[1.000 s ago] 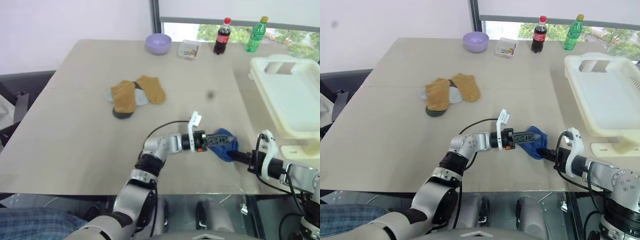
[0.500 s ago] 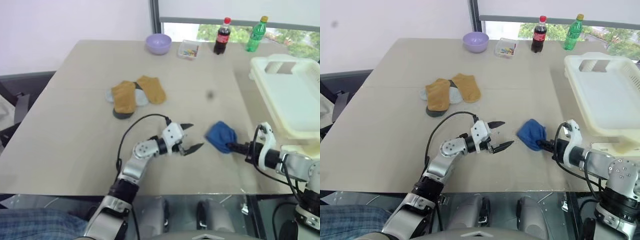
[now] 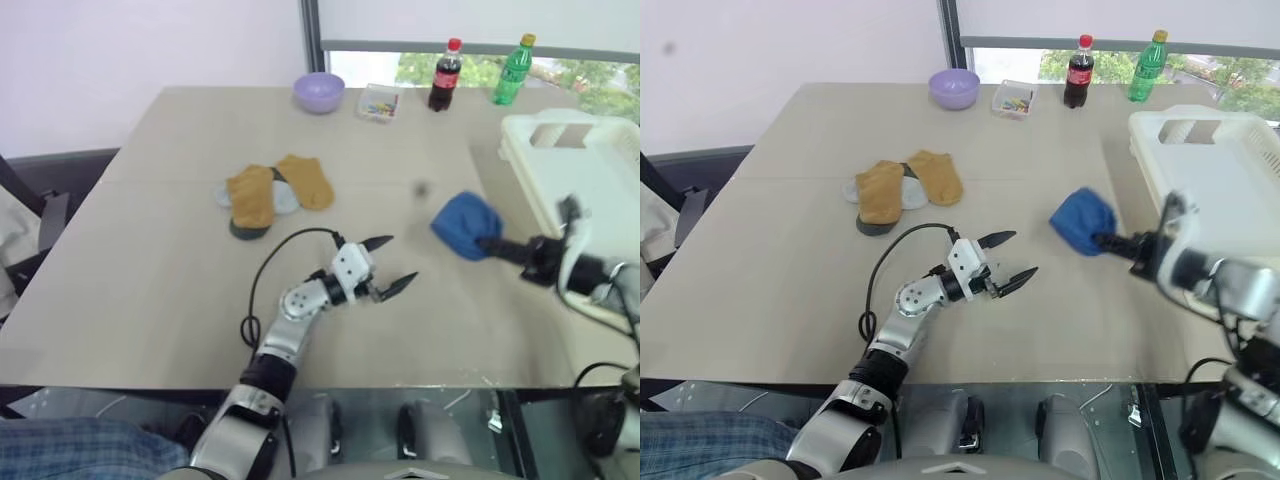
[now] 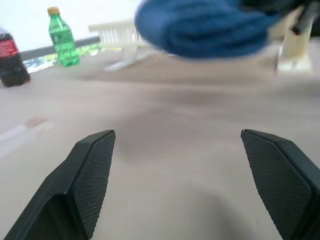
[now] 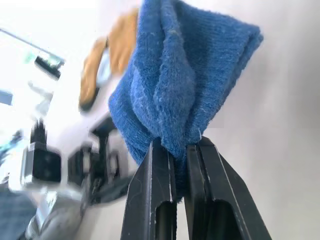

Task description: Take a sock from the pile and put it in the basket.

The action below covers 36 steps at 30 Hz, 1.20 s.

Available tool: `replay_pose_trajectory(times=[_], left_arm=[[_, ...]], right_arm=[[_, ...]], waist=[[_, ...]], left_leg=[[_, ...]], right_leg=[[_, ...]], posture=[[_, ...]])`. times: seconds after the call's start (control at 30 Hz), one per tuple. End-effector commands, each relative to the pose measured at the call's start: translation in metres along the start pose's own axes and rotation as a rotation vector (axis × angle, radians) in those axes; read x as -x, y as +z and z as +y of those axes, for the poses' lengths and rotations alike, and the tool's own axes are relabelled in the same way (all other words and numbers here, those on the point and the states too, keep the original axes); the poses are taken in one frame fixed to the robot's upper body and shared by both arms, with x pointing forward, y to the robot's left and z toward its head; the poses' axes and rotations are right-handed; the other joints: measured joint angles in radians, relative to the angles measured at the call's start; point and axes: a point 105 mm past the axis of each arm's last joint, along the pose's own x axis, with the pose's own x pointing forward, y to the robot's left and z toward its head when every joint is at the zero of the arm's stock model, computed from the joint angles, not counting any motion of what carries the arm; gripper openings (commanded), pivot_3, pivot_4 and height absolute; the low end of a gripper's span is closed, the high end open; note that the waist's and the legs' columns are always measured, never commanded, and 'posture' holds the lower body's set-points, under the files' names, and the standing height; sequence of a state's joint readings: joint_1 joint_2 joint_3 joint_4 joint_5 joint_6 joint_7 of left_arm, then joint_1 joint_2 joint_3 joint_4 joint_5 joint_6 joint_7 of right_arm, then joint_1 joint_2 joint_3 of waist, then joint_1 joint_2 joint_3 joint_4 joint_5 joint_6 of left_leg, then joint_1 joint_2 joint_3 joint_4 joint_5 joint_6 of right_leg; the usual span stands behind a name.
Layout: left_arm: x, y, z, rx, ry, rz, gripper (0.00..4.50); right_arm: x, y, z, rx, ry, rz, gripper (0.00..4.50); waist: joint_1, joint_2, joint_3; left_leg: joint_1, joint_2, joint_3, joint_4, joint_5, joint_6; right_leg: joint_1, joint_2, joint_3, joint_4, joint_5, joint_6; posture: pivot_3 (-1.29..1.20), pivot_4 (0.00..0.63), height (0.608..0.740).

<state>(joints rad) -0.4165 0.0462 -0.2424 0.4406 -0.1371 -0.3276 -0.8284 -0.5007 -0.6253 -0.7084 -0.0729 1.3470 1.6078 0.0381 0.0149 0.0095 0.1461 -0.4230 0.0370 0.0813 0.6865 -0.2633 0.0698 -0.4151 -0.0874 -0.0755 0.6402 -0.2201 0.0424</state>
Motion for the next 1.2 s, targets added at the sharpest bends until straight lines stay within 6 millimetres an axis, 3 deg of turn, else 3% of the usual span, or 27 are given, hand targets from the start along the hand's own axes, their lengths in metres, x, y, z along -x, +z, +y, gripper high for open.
replay_pose_trajectory(times=[0.03,0.2,0.37,0.7,0.73,0.83,0.93,0.97,1.1,1.2], left_arm=[[-0.012,0.026,-0.01,0.067,-0.088,-0.094,4.36],[-0.025,0.043,-0.021,0.096,-0.173,-0.115,4.36],[-0.037,0.067,-0.024,0.101,-0.225,-0.166,4.36],[-0.039,0.079,-0.023,0.122,-0.236,-0.186,4.36],[-0.038,0.079,-0.023,0.121,-0.238,-0.183,4.36],[-0.037,0.077,-0.024,0.115,-0.248,-0.165,4.36],[-0.035,0.074,-0.024,0.12,-0.246,-0.154,4.36],[-0.035,0.073,-0.024,0.118,-0.246,-0.15,4.36],[-0.031,0.071,-0.021,0.117,-0.228,-0.137,4.36],[-0.025,0.067,-0.013,0.12,-0.181,-0.112,4.36]], right_arm=[[0.023,0.028,-0.006,-0.005,-0.039,-0.076,0.05],[0.049,0.073,-0.026,-0.059,-0.153,-0.216,0.05],[0.063,0.106,-0.039,-0.102,-0.202,-0.323,0.05],[0.056,0.115,-0.079,-0.272,-0.327,-0.39,0.05],[0.056,0.115,-0.081,-0.284,-0.335,-0.391,0.82],[0.058,0.11,-0.088,-0.293,-0.365,-0.372,2.09],[0.067,0.096,-0.104,-0.17,-0.52,-0.301,3.79],[0.07,0.09,-0.109,-0.113,-0.566,-0.266,3.98],[0.088,0.081,-0.114,0.052,-0.61,-0.215,3.98],[0.101,0.095,-0.099,0.223,-0.584,-0.269,3.98]], waist=[[0.0,-0.001,0.0],[0.0,-0.001,0.001],[-0.001,-0.002,0.002],[0.001,-0.002,0.002],[0.001,-0.002,0.002],[0.0,-0.002,0.002],[0.0,-0.002,0.002],[0.005,-0.002,0.002],[0.004,-0.001,0.002],[0.001,-0.002,0.002]], left_leg=[[-0.001,0.0,0.0,0.0,0.0,0.0],[-0.007,0.0,0.001,0.0,0.0,0.001],[-0.007,0.0,0.001,0.0,0.0,0.001],[-0.008,0.0,0.003,0.0,0.0,0.001],[-0.008,0.0,0.004,0.0,0.0,0.001],[-0.008,0.0,0.005,0.0,-0.001,0.001],[-0.008,0.0,0.005,0.0,-0.001,0.001],[-0.008,0.0,0.005,0.0,-0.001,0.001],[-0.009,0.0,0.005,0.0,-0.001,0.002],[-0.008,0.0,0.006,0.0,-0.001,0.002]], right_leg=[[-0.001,0.0,0.0,0.0,0.0,0.0],[-0.006,0.001,0.001,-0.001,0.0,0.0],[-0.006,0.001,0.0,-0.002,0.0,0.001],[-0.008,0.002,0.003,-0.003,0.0,0.001],[-0.008,0.002,0.003,-0.003,0.0,0.001],[-0.008,0.002,0.005,-0.004,0.001,0.001],[-0.008,0.002,0.005,-0.004,0.001,0.001],[-0.008,0.002,0.005,-0.004,0.001,0.001],[-0.007,0.002,0.005,-0.006,0.001,0.002],[-0.007,0.002,0.006,-0.006,0.002,0.004]], posture=[[0.0,0.15,0.733],[0.0,0.15,0.733],[0.0,0.15,0.733],[0.0,0.15,0.733],[0.0,0.15,0.733],[0.0,0.15,0.733],[0.0,0.15,0.733],[0.0,0.15,0.733],[0.0,0.15,0.733],[0.0,0.15,0.733]])
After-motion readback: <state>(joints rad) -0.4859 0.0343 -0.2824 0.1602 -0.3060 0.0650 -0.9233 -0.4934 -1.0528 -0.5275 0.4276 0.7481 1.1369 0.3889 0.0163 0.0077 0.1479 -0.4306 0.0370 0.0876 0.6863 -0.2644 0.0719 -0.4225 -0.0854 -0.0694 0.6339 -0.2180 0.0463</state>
